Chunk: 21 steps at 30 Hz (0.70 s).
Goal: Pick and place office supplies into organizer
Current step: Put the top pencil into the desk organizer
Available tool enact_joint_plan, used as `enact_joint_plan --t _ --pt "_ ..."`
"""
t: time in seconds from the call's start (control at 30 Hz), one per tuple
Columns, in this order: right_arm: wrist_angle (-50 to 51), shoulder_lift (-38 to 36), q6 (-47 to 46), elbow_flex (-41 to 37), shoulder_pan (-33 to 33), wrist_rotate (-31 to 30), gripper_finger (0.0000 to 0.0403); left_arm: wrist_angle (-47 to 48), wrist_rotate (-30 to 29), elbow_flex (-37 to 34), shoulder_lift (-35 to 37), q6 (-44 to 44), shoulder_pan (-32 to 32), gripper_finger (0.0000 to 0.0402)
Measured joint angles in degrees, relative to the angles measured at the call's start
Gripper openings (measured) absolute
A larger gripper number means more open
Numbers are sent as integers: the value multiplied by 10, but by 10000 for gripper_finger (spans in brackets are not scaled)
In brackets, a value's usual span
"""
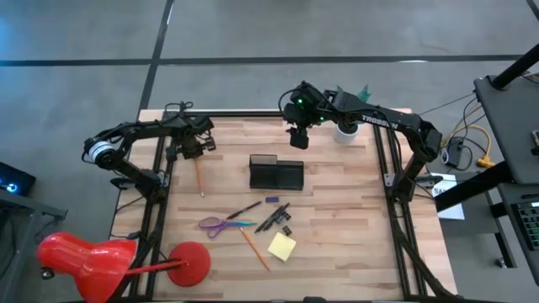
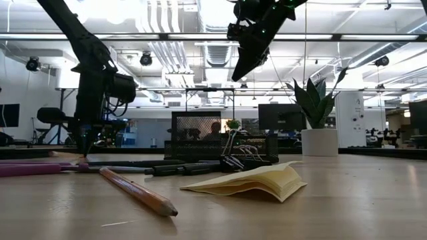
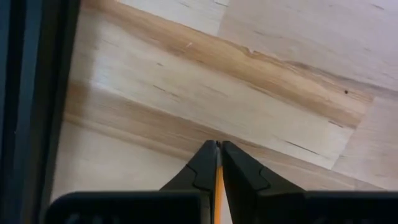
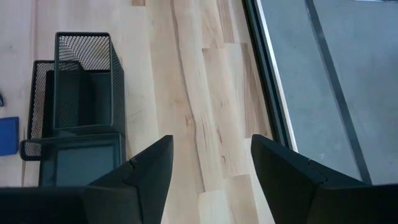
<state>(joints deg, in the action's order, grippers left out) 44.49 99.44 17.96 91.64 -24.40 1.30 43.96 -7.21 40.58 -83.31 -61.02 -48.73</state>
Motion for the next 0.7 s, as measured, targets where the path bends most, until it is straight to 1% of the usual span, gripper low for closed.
enact_joint_plan --t 0.17,0.23,0.27,0.37,0.4,0.57,0.63,0.7 --pt "0 0 0 0 0 0 207 -1 -5 0 0 13 1 2" --pt "0 0 0 0 0 9 207 -1 -6 0 0 16 1 1" --pt "-1 0 0 0 0 23 207 -2 -6 0 0 16 1 1" --pt "-17 10 -4 0 0 91 207 -2 -6 0 0 16 1 1" --pt "-28 17 -13 0 0 105 207 -2 -6 0 0 15 1 1" --pt "-101 67 -85 0 10 118 207 -3 -6 -1 0 1 1 0" --pt "-120 83 -108 1 20 132 207 -4 -6 -1 0 -12 2 0" --pt "-155 94 -150 3 37 132 205 -5 -7 -1 0 -27 4 0"
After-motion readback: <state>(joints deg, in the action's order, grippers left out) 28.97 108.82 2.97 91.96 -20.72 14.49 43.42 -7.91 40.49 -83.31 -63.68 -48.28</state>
